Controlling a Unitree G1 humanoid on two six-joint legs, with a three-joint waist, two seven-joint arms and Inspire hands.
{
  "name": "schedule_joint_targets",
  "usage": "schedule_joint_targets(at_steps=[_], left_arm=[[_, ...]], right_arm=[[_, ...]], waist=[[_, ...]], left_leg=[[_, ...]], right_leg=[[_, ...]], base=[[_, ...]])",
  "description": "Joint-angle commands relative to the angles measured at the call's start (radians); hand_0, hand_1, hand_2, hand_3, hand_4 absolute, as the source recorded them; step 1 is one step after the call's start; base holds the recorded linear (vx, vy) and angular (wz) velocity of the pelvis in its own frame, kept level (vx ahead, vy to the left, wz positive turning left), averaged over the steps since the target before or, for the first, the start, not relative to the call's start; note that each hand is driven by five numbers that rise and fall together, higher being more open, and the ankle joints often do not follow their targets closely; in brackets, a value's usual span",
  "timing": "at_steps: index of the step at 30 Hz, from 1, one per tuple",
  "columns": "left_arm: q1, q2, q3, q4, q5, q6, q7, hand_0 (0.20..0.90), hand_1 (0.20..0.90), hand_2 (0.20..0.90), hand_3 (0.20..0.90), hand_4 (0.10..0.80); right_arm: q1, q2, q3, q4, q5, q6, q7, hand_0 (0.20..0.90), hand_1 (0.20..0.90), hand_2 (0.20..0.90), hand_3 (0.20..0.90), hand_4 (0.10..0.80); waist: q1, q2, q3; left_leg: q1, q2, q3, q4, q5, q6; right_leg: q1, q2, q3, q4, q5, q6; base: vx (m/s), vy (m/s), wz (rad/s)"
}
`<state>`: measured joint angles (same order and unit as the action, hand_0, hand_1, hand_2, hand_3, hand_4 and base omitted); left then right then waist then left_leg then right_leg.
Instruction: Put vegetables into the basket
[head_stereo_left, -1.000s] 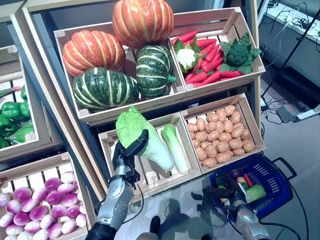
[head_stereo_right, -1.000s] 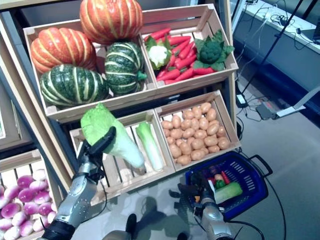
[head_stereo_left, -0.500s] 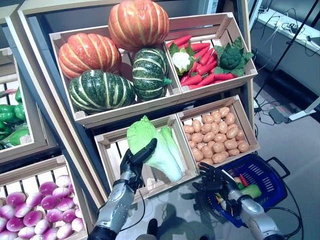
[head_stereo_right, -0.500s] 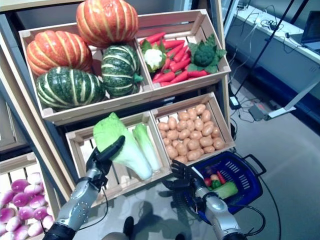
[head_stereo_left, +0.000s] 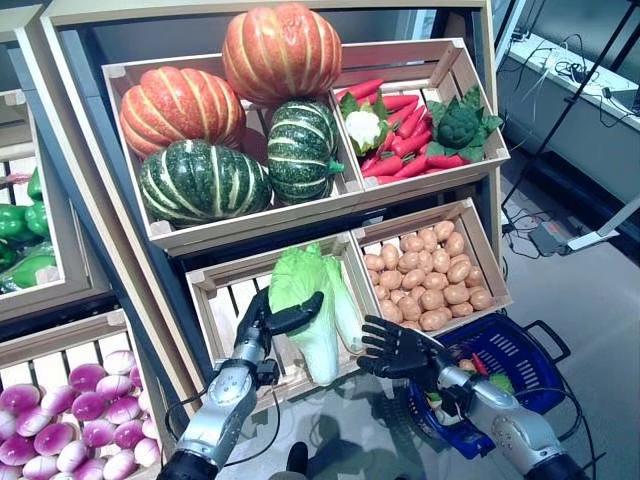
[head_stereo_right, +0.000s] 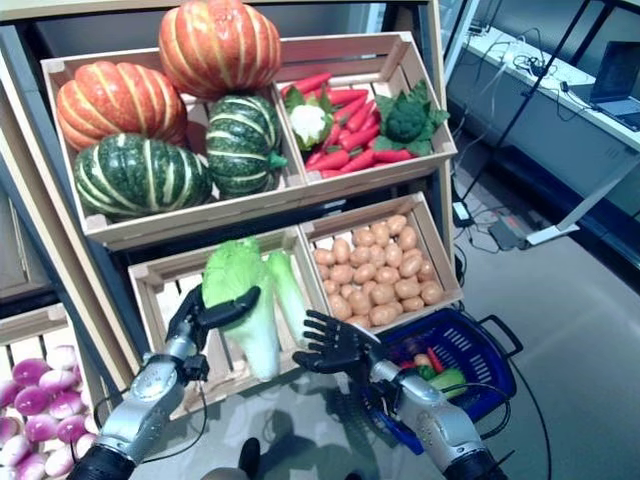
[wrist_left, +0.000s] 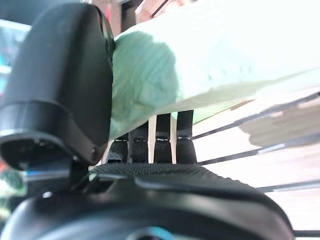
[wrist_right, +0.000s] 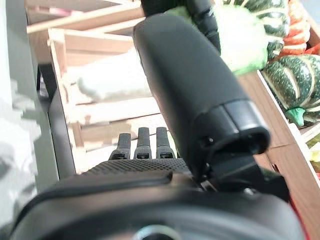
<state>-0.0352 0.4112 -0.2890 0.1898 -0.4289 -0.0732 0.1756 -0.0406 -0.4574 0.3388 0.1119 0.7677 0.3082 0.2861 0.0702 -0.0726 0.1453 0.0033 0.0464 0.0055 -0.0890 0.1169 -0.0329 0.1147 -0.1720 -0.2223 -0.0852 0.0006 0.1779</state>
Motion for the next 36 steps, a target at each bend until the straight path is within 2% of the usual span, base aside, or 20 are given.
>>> schedule_joint_targets(at_steps=[1,11,20,23,26,33,36], left_arm=[[-0.161,0.008,-0.019,-0.053,0.02,-0.158,-0.048,0.3,0.3,0.3,0.3,0.4],[-0.17,0.011,-0.07,-0.102,-0.102,-0.151,-0.138,0.3,0.3,0.3,0.3,0.4],[-0.181,-0.001,-0.103,-0.124,-0.175,-0.192,-0.159,0.3,0.3,0.3,0.3,0.4],[-0.186,-0.014,-0.095,-0.143,-0.274,-0.236,-0.189,0.3,0.3,0.3,0.3,0.4],[-0.187,-0.026,-0.092,-0.168,-0.324,-0.241,-0.216,0.3,0.3,0.3,0.3,0.4],[-0.2,-0.042,-0.116,-0.205,-0.319,-0.246,-0.195,0.3,0.3,0.3,0.3,0.4],[-0.203,-0.038,-0.115,-0.216,-0.322,-0.24,-0.181,0.3,0.3,0.3,0.3,0.4]], right_arm=[[-0.107,-0.026,0.046,-0.103,0.203,0.028,0.127,0.9,0.9,0.9,0.9,0.8],[-0.147,-0.002,0.123,-0.125,0.383,0.149,0.201,0.9,0.9,0.9,0.9,0.8],[-0.169,0.011,0.153,-0.136,0.423,0.195,0.164,0.9,0.9,0.9,0.9,0.8],[-0.169,0.015,0.153,-0.115,0.455,0.219,0.12,0.9,0.9,0.9,0.9,0.8],[-0.163,0.019,0.149,-0.1,0.477,0.222,0.084,0.9,0.9,0.9,0.9,0.8],[-0.16,0.049,0.12,-0.077,0.555,0.147,-0.159,0.9,0.9,0.9,0.9,0.8],[-0.154,0.053,0.103,-0.078,0.553,0.154,-0.185,0.9,0.9,0.9,0.9,0.8]], waist=[[0.012,0.014,-0.067],[0.027,0.011,-0.083],[0.027,0.009,-0.099],[0.026,0.01,-0.106],[0.025,0.011,-0.109],[0.014,0.015,-0.115],[0.008,0.017,-0.114]], left_leg=[[0.039,0.011,0.019,0.006,-0.096,0.028],[0.045,0.016,0.009,0.005,-0.094,0.021],[0.041,0.014,-0.002,0.002,-0.093,0.017],[0.042,0.012,-0.006,0.002,-0.093,0.017],[0.043,0.011,-0.01,0.002,-0.093,0.017],[0.043,0.009,-0.011,0.002,-0.091,0.016],[0.043,0.009,-0.007,0.002,-0.091,0.019]], right_leg=[[-0.053,-0.027,-0.003,0.044,0.047,-0.052],[-0.041,-0.03,-0.017,0.039,0.045,-0.055],[-0.04,-0.031,-0.023,0.034,0.046,-0.055],[-0.039,-0.032,-0.02,0.032,0.049,-0.056],[-0.038,-0.033,-0.018,0.03,0.051,-0.056],[-0.041,-0.032,-0.007,0.027,0.058,-0.052],[-0.043,-0.032,-0.002,0.026,0.06,-0.051]], base=[[0.0,0.0,0.0],[0.0,0.0,0.0],[0.0,0.0,0.0],[0.0,0.0,0.0],[0.0,0.0,0.0],[0.0,0.0,0.0],[0.0,0.0,0.0]])
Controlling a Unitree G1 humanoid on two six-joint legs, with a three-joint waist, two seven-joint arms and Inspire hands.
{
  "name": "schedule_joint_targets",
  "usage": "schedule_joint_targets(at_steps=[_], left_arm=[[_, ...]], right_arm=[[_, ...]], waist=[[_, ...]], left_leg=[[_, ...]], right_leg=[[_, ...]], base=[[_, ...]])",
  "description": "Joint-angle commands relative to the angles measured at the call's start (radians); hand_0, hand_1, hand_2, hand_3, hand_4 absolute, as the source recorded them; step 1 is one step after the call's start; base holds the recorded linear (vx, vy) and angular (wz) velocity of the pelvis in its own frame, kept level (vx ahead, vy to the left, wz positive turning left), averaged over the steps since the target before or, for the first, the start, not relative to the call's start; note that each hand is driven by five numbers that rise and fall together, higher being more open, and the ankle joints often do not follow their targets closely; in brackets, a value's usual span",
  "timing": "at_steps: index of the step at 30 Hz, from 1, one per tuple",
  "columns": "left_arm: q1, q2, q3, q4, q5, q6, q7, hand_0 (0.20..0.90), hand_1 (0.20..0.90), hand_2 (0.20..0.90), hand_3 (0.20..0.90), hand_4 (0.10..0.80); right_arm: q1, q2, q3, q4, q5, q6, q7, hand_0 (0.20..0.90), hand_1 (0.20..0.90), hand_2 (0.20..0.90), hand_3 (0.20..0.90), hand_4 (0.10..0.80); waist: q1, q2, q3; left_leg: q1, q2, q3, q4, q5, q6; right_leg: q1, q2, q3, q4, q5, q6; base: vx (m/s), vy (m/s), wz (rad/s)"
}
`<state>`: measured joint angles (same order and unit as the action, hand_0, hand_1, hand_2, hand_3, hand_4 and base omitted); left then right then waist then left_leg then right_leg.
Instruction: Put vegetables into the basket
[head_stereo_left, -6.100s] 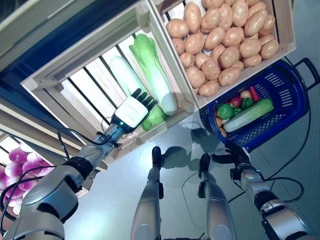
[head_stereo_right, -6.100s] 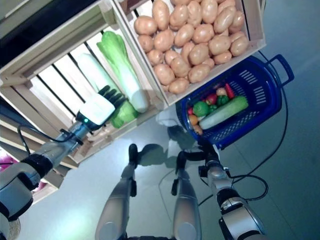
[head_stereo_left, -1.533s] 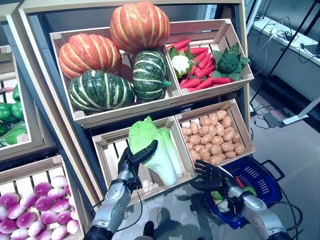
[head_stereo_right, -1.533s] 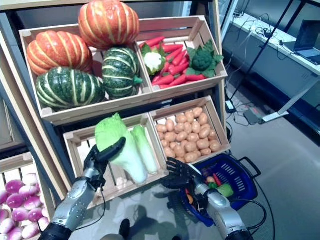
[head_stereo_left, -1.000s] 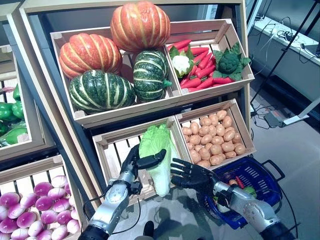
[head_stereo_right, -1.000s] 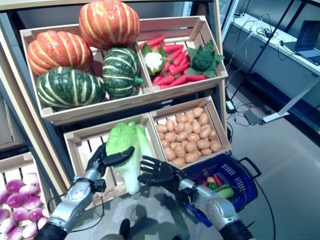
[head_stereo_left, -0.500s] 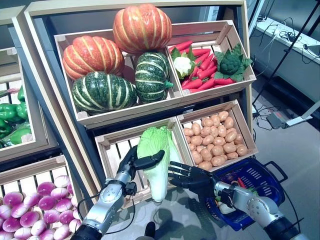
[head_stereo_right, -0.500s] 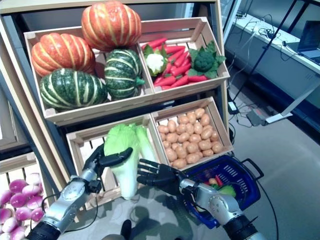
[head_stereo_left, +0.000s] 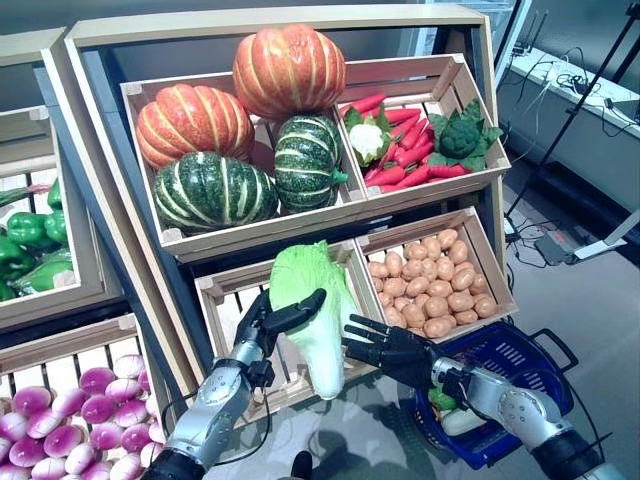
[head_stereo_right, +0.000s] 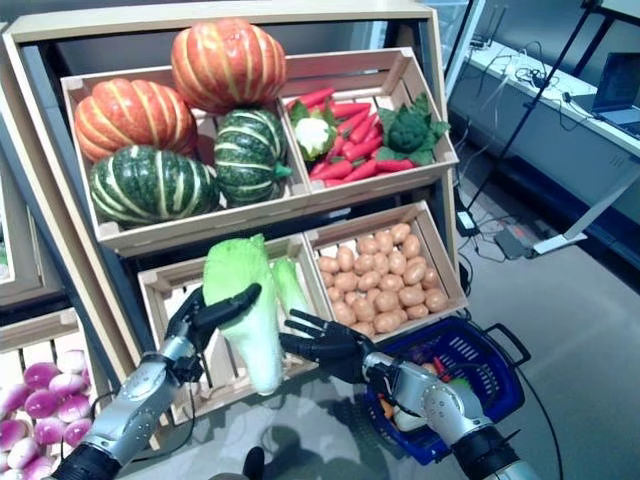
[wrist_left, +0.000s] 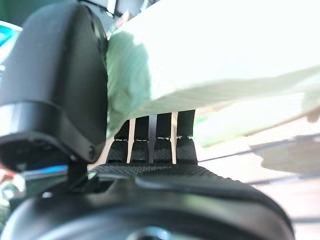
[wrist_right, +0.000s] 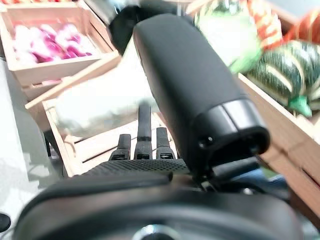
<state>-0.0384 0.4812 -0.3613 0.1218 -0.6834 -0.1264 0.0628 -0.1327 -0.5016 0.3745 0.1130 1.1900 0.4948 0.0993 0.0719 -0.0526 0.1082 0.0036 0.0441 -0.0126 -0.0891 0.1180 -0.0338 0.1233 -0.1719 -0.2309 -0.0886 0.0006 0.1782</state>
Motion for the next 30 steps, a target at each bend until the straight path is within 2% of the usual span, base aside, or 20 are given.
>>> schedule_joint_targets(at_steps=[1,12,15,20,30], left_arm=[[-0.199,-0.108,-0.043,-0.15,-0.065,-0.186,-0.066,0.3,0.3,0.3,0.3,0.4],[-0.198,-0.114,-0.045,-0.166,-0.055,-0.172,-0.062,0.3,0.3,0.3,0.3,0.4],[-0.194,-0.11,-0.046,-0.176,-0.049,-0.166,-0.06,0.3,0.3,0.3,0.3,0.4],[-0.192,-0.099,-0.057,-0.171,-0.051,-0.154,-0.07,0.3,0.3,0.3,0.3,0.4],[-0.196,-0.094,-0.07,-0.155,-0.112,-0.117,-0.152,0.3,0.3,0.3,0.3,0.4]], right_arm=[[-0.061,0.096,0.066,-0.08,0.128,-0.031,-0.001,0.9,0.9,0.9,0.9,0.8],[-0.062,0.092,0.084,-0.072,0.077,0.01,-0.023,0.9,0.9,0.9,0.9,0.8],[-0.061,0.085,0.094,-0.078,0.062,0.038,0.026,0.9,0.9,0.9,0.9,0.8],[-0.082,0.05,0.133,-0.119,0.047,0.097,0.173,0.9,0.9,0.9,0.9,0.8],[-0.106,0.038,0.172,-0.129,0.08,0.122,0.297,0.9,0.9,0.9,0.9,0.8]], waist=[[0.005,-0.003,-0.076],[0.002,-0.004,-0.08],[0.003,-0.004,-0.079],[0.009,-0.008,-0.08],[0.015,-0.009,-0.091]], left_leg=[[0.043,0.011,0.012,0.002,-0.092,0.021],[0.046,0.014,0.017,0.002,-0.09,0.022],[0.045,0.014,0.015,0.002,-0.089,0.022],[0.043,0.013,0.01,0.002,-0.088,0.021],[0.046,0.015,0.005,0.002,-0.087,0.021]], right_leg=[[-0.051,-0.032,0.008,0.03,0.06,-0.051],[-0.052,-0.032,0.019,0.03,0.062,-0.052],[-0.05,-0.032,0.019,0.026,0.064,-0.052],[-0.05,-0.032,0.018,0.03,0.061,-0.053],[-0.049,-0.032,0.02,0.036,0.058,-0.053]], base=[[0.0,0.0,0.0],[0.0,0.0,0.0],[0.0,0.0,0.0],[0.0,0.0,0.0],[0.0,0.0,0.0]])
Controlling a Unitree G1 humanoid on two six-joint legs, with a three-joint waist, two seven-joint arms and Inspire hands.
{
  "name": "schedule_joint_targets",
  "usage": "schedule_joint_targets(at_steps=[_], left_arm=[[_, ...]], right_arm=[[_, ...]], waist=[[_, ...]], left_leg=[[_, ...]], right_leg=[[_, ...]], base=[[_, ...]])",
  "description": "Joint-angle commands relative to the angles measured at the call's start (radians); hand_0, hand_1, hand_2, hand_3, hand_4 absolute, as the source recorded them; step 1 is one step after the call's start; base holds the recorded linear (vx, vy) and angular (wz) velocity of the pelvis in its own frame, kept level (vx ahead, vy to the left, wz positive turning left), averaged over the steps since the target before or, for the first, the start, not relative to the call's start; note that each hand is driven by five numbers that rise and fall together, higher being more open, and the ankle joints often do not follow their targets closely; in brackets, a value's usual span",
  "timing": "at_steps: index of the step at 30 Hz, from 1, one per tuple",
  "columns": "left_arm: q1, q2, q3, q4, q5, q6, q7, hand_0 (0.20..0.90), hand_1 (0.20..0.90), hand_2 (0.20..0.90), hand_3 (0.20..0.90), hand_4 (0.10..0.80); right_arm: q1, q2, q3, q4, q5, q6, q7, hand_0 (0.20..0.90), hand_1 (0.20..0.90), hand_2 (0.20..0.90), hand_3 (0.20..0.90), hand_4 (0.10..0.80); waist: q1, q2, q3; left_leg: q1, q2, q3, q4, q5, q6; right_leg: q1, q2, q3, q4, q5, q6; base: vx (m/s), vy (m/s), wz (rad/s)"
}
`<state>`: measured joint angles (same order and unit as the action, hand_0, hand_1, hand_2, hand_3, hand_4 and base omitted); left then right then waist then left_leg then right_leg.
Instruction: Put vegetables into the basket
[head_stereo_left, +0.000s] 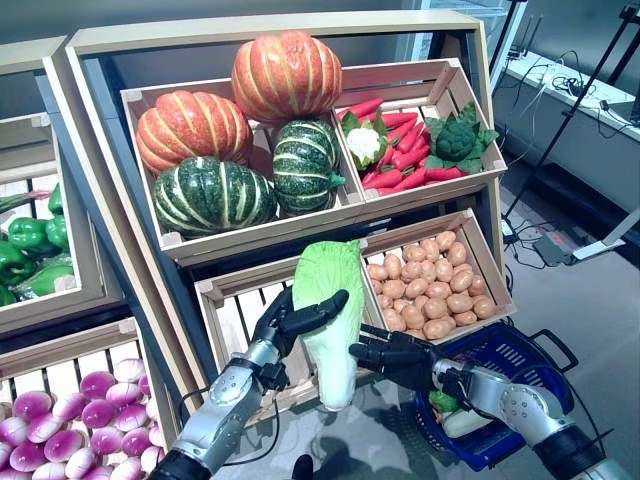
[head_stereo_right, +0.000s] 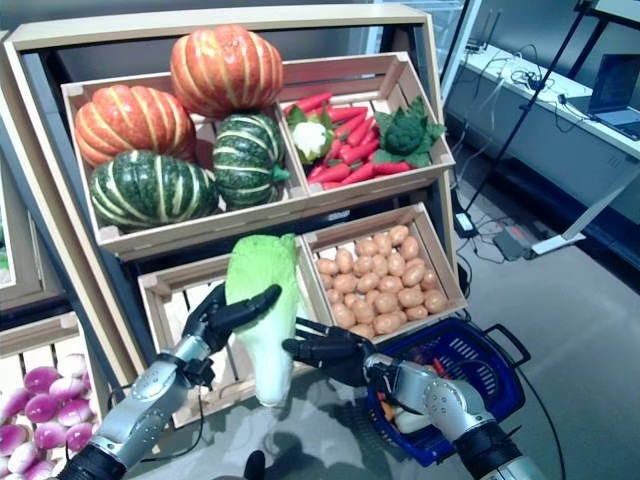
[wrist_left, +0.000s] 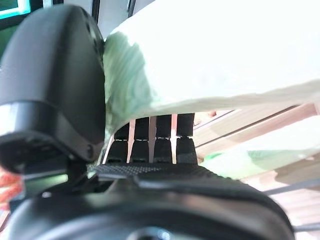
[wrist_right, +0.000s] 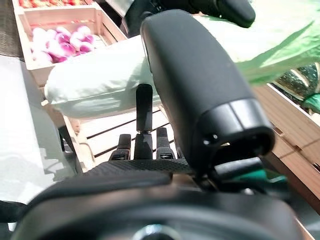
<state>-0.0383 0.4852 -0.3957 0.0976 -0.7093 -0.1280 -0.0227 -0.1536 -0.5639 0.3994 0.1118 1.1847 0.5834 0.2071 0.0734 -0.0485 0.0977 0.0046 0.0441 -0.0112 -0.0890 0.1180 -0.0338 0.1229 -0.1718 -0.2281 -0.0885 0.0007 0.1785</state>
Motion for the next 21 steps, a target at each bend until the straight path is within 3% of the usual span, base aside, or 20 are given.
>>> schedule_joint_targets(at_steps=[1,5,14,21], left_arm=[[-0.197,-0.1,-0.037,-0.128,-0.089,-0.109,-0.071,0.3,0.3,0.3,0.3,0.4],[-0.201,-0.096,-0.05,-0.12,-0.043,-0.104,-0.066,0.3,0.3,0.3,0.3,0.4],[-0.219,-0.067,-0.02,-0.096,0.241,-0.204,0.204,0.3,0.3,0.3,0.3,0.4],[-0.234,-0.074,-0.024,-0.102,0.282,-0.213,0.247,0.3,0.3,0.3,0.3,0.4]], right_arm=[[-0.086,0.101,0.151,-0.127,0.089,0.032,0.19,0.9,0.9,0.9,0.9,0.8],[-0.087,0.103,0.158,-0.132,0.075,0.049,0.209,0.9,0.9,0.9,0.9,0.8],[-0.093,0.108,0.173,-0.115,0.065,0.04,0.233,0.9,0.9,0.9,0.9,0.8],[-0.102,0.121,0.186,-0.127,0.08,0.04,0.224,0.9,0.9,0.9,0.9,0.8]], waist=[[0.013,-0.013,-0.083],[0.011,-0.011,-0.084],[0.015,-0.01,-0.08],[0.016,-0.013,-0.076]], left_leg=[[0.045,0.015,0.002,0.002,-0.087,0.021],[0.044,0.015,0.001,0.002,-0.086,0.022],[0.045,0.012,-0.011,0.002,-0.086,0.02],[0.046,0.012,-0.017,0.002,-0.084,0.02]], right_leg=[[-0.048,-0.031,0.017,0.035,0.057,-0.053],[-0.051,-0.031,0.021,0.04,0.054,-0.052],[-0.047,-0.03,0.019,0.04,0.051,-0.056],[-0.044,-0.029,0.012,0.042,0.049,-0.059]], base=[[0.0,0.0,0.0],[0.0,0.0,0.0],[0.0,0.0,0.0],[-0.003,-0.003,0.02]])
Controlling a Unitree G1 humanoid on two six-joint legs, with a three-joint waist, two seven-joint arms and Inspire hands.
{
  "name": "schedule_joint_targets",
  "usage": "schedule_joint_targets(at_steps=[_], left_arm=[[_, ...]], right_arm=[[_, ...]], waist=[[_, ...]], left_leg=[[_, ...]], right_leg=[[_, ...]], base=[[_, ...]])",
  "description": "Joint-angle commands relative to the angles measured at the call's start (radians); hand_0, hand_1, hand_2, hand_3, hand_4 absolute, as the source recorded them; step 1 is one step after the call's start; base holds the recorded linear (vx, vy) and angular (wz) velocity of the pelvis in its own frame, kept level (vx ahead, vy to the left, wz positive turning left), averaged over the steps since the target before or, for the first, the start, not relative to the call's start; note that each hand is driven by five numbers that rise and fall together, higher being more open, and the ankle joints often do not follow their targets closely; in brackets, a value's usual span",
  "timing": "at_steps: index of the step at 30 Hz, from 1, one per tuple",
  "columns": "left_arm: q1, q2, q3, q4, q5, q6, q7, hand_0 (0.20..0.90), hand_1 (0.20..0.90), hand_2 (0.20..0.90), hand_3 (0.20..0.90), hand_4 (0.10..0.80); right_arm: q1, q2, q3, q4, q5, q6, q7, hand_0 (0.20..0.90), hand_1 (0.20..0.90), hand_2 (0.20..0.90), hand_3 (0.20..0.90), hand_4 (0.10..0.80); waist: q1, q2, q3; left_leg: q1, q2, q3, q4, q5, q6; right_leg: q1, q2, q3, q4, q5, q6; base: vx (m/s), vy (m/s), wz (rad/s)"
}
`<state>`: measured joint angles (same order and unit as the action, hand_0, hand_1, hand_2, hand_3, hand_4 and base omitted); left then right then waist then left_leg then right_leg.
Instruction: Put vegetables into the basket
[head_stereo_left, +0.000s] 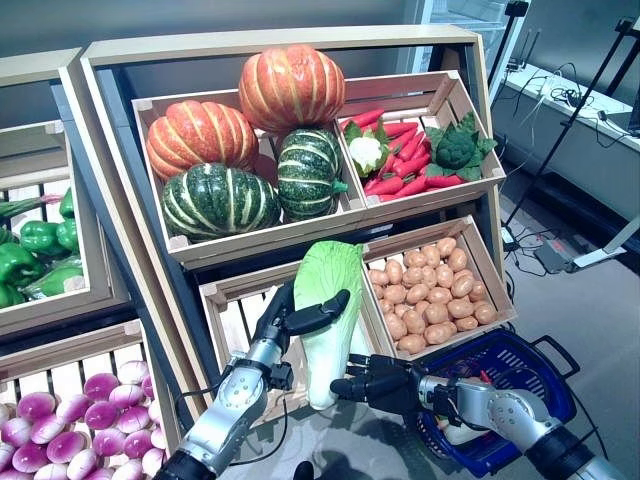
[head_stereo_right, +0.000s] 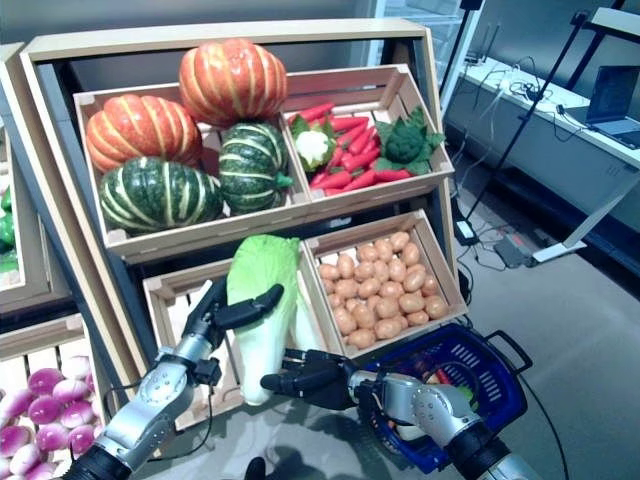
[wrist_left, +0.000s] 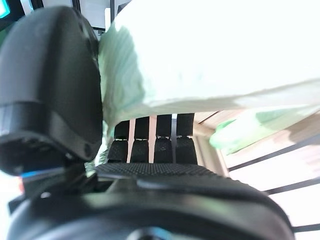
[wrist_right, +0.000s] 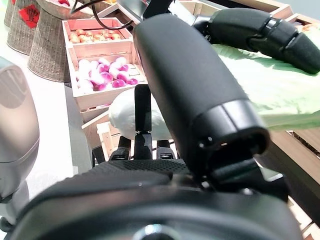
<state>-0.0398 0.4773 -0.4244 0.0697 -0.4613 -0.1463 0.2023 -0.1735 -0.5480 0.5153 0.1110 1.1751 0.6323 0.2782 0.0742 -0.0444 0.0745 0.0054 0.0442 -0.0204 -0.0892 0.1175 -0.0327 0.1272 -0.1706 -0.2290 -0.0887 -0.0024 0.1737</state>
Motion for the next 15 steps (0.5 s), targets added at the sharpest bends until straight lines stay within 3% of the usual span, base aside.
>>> schedule_joint_targets(at_steps=[1,9,15], left_arm=[[-0.234,-0.067,0.004,-0.076,0.035,-0.194,0.023,0.3,0.3,0.3,0.3,0.4],[-0.247,-0.087,-0.019,-0.086,0.014,-0.181,0.042,0.3,0.3,0.3,0.3,0.4],[-0.238,-0.114,-0.023,-0.079,-0.125,-0.182,0.001,0.3,0.3,0.3,0.3,0.4]], right_arm=[[-0.082,0.105,0.071,-0.127,0.091,-0.009,0.15,0.9,0.9,0.9,0.9,0.8],[-0.079,0.134,0.074,-0.12,0.084,-0.022,0.14,0.9,0.9,0.9,0.9,0.8],[-0.081,0.152,0.075,-0.114,0.119,-0.046,0.131,0.9,0.9,0.9,0.9,0.8]], waist=[[0.015,-0.017,-0.052],[0.011,-0.017,-0.051],[0.011,-0.016,-0.05]], left_leg=[[0.045,0.011,-0.008,0.002,-0.084,0.019],[0.048,0.011,-0.006,0.002,-0.085,0.02],[0.049,0.012,-0.002,0.002,-0.085,0.02]], right_leg=[[-0.048,-0.03,0.013,0.042,0.052,-0.055],[-0.047,-0.03,0.013,0.041,0.051,-0.055],[-0.048,-0.03,0.015,0.043,0.051,-0.056]], base=[[0.0,0.0,0.0],[0.0,0.0,0.0],[0.0,0.0,0.0]])
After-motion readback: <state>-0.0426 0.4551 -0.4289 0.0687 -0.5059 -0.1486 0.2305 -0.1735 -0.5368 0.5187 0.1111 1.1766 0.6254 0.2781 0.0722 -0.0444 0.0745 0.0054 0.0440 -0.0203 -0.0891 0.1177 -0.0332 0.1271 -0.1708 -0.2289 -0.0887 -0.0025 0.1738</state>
